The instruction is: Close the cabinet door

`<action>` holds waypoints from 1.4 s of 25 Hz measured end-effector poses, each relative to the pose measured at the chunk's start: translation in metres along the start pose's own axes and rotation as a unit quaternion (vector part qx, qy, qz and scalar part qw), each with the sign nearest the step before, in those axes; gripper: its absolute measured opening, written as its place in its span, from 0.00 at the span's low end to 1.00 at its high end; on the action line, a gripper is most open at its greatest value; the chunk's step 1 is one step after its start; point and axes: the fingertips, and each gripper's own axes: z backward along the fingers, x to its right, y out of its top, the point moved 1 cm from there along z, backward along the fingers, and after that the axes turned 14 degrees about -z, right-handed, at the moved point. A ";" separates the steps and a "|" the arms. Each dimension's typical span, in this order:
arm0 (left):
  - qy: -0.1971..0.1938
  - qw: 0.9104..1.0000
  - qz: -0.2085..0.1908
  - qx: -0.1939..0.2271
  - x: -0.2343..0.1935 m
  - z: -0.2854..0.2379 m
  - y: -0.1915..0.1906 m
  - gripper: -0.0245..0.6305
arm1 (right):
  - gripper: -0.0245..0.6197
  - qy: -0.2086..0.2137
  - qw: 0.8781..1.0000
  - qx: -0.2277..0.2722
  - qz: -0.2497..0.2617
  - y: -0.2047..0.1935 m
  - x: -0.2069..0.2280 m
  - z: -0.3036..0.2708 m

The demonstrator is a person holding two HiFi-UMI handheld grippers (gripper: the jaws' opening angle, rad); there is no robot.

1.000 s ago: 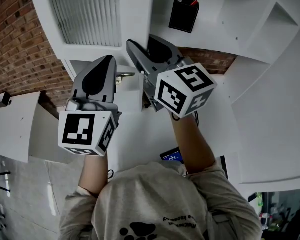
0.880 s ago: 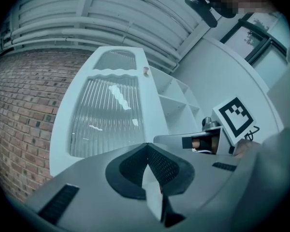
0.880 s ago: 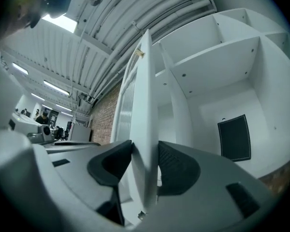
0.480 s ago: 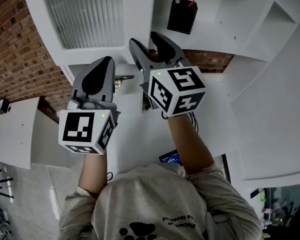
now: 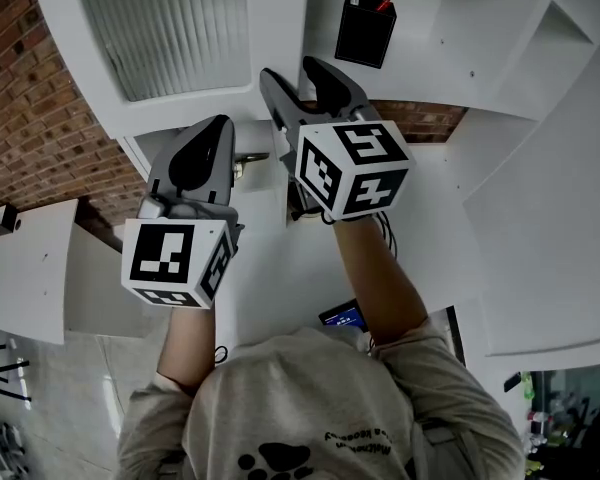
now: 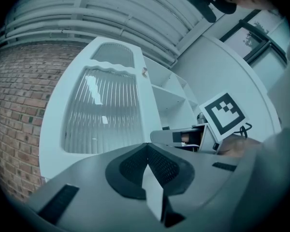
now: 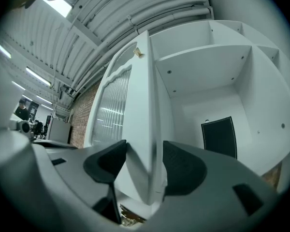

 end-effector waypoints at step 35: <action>-0.019 1.000 0.001 -0.018 0.001 0.038 -0.011 0.05 | 0.37 -0.078 0.996 0.010 0.037 -0.002 -0.009 0.002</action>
